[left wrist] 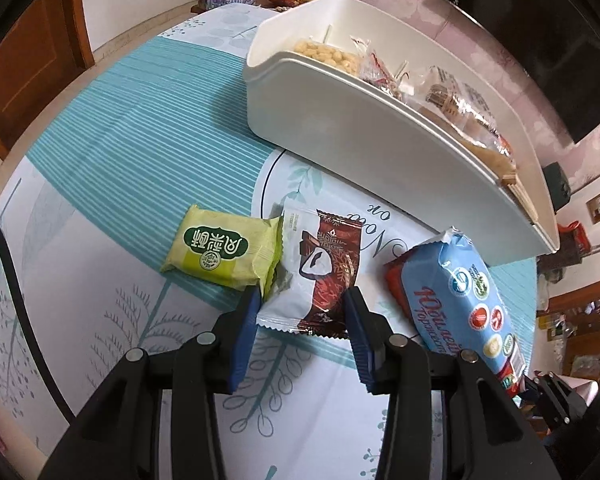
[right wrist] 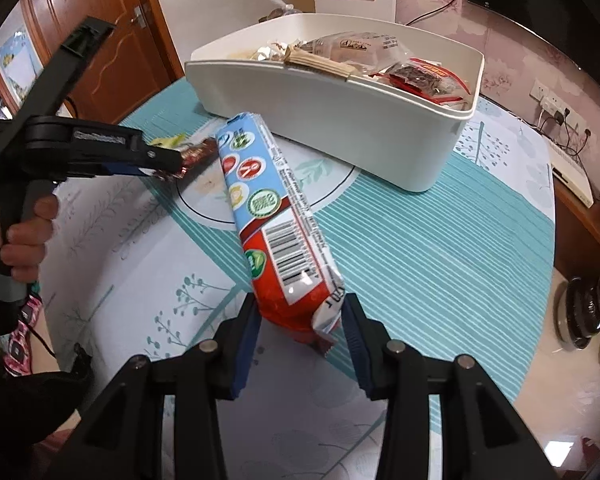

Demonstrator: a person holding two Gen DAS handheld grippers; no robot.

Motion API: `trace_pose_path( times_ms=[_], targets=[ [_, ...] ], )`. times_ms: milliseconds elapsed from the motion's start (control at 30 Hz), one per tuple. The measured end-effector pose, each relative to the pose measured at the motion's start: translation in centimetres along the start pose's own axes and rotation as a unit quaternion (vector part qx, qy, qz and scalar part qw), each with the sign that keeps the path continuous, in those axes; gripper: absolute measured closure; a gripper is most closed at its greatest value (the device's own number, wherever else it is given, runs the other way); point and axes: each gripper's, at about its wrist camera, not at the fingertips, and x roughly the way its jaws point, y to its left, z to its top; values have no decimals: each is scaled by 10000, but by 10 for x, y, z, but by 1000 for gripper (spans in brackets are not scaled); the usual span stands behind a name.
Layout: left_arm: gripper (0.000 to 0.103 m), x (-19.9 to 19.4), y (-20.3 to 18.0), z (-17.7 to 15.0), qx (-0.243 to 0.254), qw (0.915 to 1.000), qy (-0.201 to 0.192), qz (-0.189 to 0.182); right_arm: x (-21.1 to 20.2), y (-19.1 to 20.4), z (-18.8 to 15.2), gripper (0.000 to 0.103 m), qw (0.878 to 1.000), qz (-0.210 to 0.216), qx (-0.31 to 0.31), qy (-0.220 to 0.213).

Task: Organize snacks
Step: 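Lift the blue-and-red biscuit roll off the table with the right tool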

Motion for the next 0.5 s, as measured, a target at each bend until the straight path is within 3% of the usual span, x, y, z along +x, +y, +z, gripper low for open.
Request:
trace_pose_path(
  times_ms=[167, 500],
  targets=[
    [62, -11, 9, -6, -46, 9998, -99, -171, 4, 3, 5, 53, 9998, 4, -177, -38],
    [61, -9, 5, -14, 69, 9995, 128, -283, 15, 10, 19, 52, 9995, -140, -268, -122]
  ],
)
